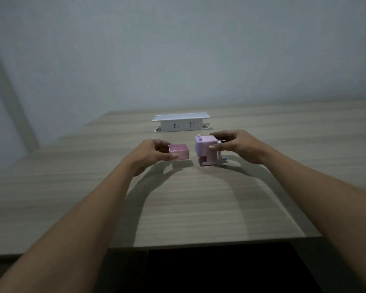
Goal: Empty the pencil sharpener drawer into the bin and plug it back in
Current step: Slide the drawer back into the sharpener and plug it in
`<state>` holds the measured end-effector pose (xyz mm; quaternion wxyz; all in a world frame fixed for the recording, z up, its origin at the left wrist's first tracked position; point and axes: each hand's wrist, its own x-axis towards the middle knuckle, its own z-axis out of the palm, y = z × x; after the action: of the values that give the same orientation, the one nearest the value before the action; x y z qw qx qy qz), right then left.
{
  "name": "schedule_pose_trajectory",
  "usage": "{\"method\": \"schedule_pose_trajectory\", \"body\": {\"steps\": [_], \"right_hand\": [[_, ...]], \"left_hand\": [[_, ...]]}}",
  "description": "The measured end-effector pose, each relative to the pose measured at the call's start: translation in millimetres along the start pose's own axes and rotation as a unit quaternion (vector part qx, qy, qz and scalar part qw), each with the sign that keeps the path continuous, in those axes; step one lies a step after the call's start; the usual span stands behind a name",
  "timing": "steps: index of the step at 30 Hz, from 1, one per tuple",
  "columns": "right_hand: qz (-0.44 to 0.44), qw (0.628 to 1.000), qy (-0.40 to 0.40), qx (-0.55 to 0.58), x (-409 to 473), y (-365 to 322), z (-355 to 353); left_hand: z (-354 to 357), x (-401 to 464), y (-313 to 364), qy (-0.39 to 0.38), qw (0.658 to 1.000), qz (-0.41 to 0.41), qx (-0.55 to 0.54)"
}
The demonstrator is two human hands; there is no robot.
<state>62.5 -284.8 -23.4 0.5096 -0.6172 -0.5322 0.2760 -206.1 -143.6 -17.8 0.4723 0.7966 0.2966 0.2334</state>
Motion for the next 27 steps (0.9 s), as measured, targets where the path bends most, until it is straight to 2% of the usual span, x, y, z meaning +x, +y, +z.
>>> {"method": "schedule_pose_trajectory", "body": {"steps": [5, 27], "right_hand": [[-0.011, 1.000, 0.001, 0.011, 3, 3, 2], [-0.032, 0.998, 0.019, 0.055, 2, 19, 11]], "left_hand": [[17, 6, -11, -0.020, 0.999, -0.018, 0.034], [64, 34, -4, -0.042, 0.999, 0.001, -0.025]]}}
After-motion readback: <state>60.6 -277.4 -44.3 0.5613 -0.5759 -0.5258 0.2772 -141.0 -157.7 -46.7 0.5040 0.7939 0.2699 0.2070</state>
